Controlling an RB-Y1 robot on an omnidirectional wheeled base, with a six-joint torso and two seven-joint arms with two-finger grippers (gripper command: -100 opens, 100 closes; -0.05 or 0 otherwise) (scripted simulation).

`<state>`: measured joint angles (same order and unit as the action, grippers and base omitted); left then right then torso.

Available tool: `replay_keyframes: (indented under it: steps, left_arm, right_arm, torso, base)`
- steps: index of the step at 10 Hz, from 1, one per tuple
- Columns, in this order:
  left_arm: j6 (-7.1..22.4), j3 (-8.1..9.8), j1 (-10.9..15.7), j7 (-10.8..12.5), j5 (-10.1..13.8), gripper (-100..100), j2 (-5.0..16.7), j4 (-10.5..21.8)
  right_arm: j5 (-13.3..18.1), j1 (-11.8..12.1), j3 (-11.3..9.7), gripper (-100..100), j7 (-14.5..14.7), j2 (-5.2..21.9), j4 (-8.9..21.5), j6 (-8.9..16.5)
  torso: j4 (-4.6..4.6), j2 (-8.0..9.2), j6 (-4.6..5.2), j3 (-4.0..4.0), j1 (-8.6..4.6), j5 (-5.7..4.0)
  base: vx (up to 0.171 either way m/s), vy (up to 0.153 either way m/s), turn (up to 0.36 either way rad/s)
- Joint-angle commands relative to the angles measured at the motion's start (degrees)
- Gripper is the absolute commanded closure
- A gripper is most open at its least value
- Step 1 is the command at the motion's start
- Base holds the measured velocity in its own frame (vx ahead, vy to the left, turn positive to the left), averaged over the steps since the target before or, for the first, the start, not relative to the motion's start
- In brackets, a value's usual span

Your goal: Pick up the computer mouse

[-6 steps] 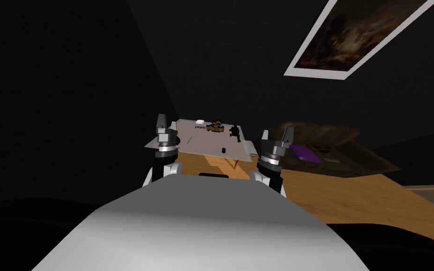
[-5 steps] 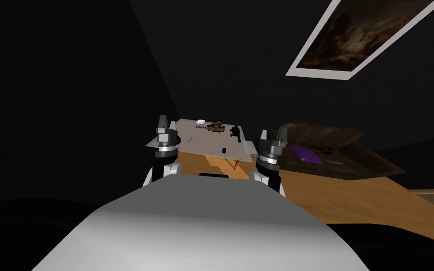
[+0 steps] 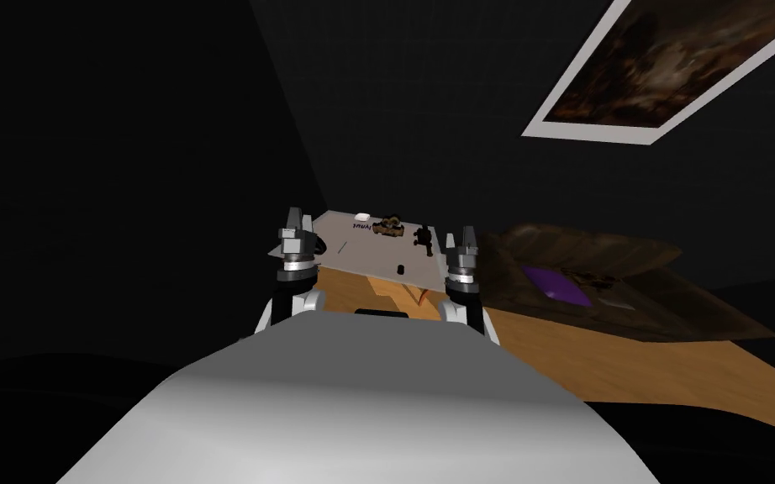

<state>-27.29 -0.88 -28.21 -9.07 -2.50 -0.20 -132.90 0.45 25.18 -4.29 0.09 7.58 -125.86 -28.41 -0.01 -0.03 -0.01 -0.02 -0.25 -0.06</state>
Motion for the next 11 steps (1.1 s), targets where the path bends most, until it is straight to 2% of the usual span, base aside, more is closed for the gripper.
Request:
replay_keyframes:
  steps: [1,6,7,8,9,10,11]
  left_arm:
    - [0.0,0.00,0.0,0.0,0.0,0,0.0,0.0]
    - [0.0,0.00,0.0,0.0,0.0,0,0.0,0.0]
    - [0.0,0.00,0.0,0.0,0.0,0,0.0,0.0]
    - [0.0,0.00,0.0,0.0,0.0,0,0.0,0.0]
    - [0.0,0.00,0.0,0.0,0.0,0,0.0,0.0]
    - [0.0,0.00,0.0,0.0,0.0,0,0.0,0.0]
    - [0.0,0.00,0.0,0.0,0.0,0,0.0,0.0]
  right_arm:
    - [0.5,-1.3,-2.0,-100,0.8,2.1,2.2,2.1]
    - [0.5,-8.5,-8.9,-100,3.5,9.3,12.9,9.9]
    - [0.5,-8.5,-8.9,-100,3.5,9.3,13.6,10.3]
    - [0.3,-10.1,-10.5,-100,4.0,10.8,15.3,12.3]
    - [0.3,-10.1,-10.5,-100,4.0,10.8,16.3,12.3]
    - [-0.1,-11.8,-12.1,-100,4.6,12.4,18.3,14.4]
    - [-0.1,-11.8,-12.1,-100,4.6,12.4,19.1,14.4]
  torso:
    - [0.00,0.00,0.00,0.00,0.00,0.00]
    - [-0.01,-0.03,0.00,-0.02,0.00,0.00]
    - [0.00,-0.02,0.02,-0.01,0.01,0.00]
    - [-0.01,-0.03,0.04,-0.02,0.09,0.02]
    - [-0.01,-0.07,0.00,-0.04,0.15,0.03]
    - [-0.02,-0.06,0.04,-0.04,0.16,0.03]
    - [-0.01,-0.06,0.01,-0.04,0.17,0.04]
  base:
    - [-0.009,-0.070,0.141]
    - [0.000,-0.072,0.207]
    - [-0.001,-0.036,0.039]
    - [0.004,-0.025,0.154]
    - [0.005,-0.021,0.108]
    - [0.005,-0.024,0.164]
    - [0.004,-0.022,0.082]
